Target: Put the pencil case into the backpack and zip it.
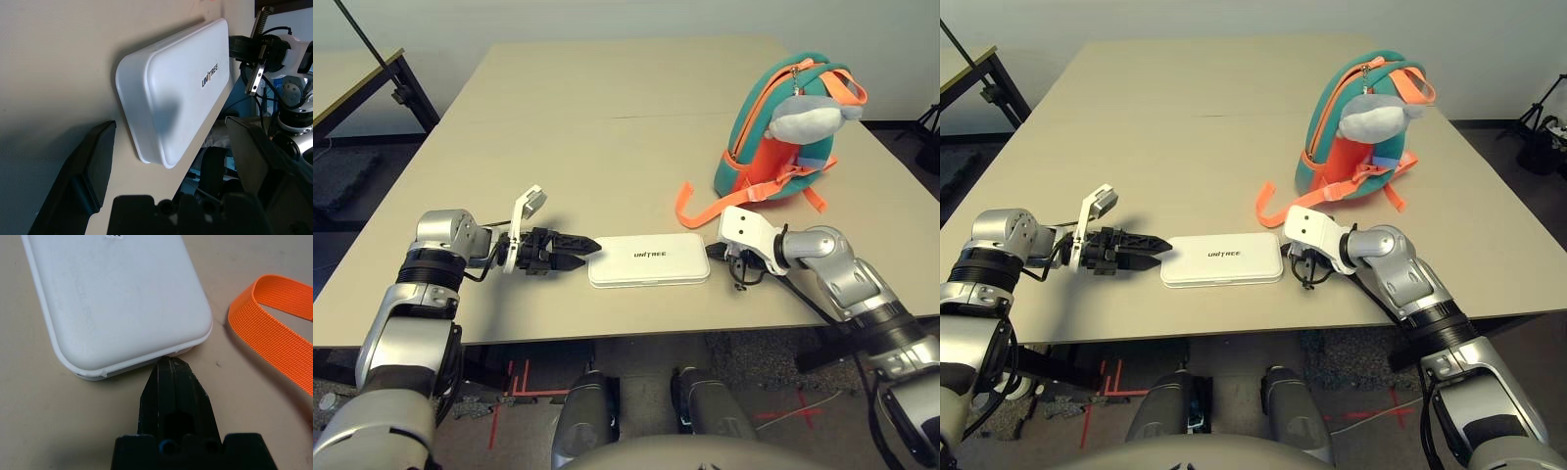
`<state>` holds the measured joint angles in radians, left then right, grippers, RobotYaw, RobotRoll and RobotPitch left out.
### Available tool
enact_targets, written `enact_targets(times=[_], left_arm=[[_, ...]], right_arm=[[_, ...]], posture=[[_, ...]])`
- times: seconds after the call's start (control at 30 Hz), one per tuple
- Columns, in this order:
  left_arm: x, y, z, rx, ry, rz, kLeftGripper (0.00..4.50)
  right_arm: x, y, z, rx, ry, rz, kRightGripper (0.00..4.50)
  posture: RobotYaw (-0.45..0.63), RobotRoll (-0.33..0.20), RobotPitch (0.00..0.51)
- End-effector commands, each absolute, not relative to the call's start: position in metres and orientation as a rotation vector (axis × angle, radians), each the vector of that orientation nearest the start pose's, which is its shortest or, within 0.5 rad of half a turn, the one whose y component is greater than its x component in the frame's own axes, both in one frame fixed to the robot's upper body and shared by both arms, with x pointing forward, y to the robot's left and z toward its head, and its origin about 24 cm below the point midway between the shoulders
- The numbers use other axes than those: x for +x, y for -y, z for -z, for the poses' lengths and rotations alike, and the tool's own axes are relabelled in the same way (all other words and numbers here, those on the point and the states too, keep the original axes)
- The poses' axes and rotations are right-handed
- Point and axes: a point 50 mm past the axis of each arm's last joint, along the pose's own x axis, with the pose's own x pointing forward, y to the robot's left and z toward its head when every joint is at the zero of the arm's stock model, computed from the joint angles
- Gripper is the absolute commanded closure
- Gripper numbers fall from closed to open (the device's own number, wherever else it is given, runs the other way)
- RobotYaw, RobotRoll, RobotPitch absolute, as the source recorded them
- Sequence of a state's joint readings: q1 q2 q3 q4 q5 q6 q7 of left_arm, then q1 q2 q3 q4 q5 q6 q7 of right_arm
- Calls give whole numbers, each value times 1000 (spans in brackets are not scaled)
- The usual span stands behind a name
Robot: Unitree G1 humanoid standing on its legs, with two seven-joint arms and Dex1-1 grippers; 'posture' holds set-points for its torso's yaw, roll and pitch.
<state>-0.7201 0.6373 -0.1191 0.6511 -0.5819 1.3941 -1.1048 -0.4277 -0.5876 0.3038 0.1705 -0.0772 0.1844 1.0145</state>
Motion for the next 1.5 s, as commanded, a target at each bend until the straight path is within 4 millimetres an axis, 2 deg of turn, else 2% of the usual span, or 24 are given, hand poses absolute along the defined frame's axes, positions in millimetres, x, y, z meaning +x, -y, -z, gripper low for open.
enact_targets(times=[0.03, 0.6, 1.27, 1.37, 1.5], left_arm=[[293, -220, -70, -713, -1169, 786, 0], [292, -218, -69, -706, -1179, 796, 0], [288, -215, -69, -713, -1146, 858, 0], [288, -215, -69, -713, -1146, 856, 619], [288, -216, -69, -716, -1137, 855, 2075]], right_arm=[[295, 155, -74, -703, -373, -1180, 4491], [293, 129, -72, -683, -334, -1238, 4491], [294, 119, -73, -687, -310, -1268, 4491], [294, 117, -73, -685, -308, -1271, 4500], [295, 119, -73, -695, -307, -1261, 4500]], posture=[[-133, 0, 67], [-133, 0, 72], [-127, 0, 72], [-127, 0, 73], [-127, 0, 73]])
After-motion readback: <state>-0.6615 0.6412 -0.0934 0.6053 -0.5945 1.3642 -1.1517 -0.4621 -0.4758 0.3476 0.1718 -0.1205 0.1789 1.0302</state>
